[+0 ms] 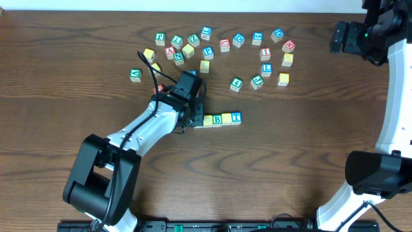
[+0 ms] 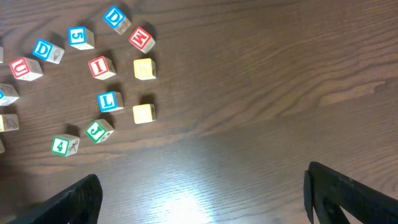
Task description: Spell out ROBOT
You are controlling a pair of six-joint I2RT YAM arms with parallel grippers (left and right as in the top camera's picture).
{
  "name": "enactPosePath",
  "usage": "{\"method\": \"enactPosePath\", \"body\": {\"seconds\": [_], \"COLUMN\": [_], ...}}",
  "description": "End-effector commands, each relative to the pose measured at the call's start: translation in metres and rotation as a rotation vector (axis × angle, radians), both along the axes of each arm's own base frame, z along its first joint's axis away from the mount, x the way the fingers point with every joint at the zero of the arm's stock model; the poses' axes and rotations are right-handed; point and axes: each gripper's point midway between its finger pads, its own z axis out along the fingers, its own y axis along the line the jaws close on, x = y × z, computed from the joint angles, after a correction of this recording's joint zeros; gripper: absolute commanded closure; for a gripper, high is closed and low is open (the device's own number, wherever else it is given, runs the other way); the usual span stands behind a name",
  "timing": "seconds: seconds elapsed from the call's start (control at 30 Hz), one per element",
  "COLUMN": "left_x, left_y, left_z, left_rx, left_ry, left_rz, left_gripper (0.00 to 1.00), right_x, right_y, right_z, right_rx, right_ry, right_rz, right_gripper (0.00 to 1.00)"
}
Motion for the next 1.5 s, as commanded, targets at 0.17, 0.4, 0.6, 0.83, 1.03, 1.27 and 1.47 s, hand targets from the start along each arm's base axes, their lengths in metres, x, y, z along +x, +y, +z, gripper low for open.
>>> {"method": "enactPosePath", "body": {"seconds": [0.17,0.4,0.6,0.83,1.03,1.27,1.47], "left_x": [0.021,0.005,-0.021,-0.031,-0.031,-0.031,-0.031], "left_y": [0.026,0.091,0.134,0.141,0.141,0.141,0.141], "left_z": [0.086,0.167,0.208,0.227,0.226,0.226,0.226], "left_rx": [-0.034,-0.054,-0.052,-0.063,-0.062,-0.062,-0.062], "left_ry": [-0.135,-0.282,-0.368,-0.430,-0.426,-0.426,-0.426], "left_rz": [0.050,0.170,0.272,0.290,0.290,0.290,0.290], "left_gripper": [0.92,0.92,0.51,0.06,0.04,0.04,0.04], "right_x": [-0.001,-0.001,-0.001,-0.001,-0.001,-0.001,-0.001], "right_y": [-0.001,-0.001,-0.001,-0.001,-0.001,-0.001,-0.001], "right_z": [0.000,0.000,0.000,0.000,0.000,0.000,0.000], "right_rx": [-0.006,-0.006,-0.006,-0.006,-0.006,-0.006,-0.006], "right_ry": [0.003,0.003,0.003,0.003,0.003,0.003,0.002], "right_rz": [0.008,0.008,0.008,0.008,0.008,0.008,0.008], "right_gripper": [0.01,0.01,0.01,0.01,0.01,0.01,0.01]}}
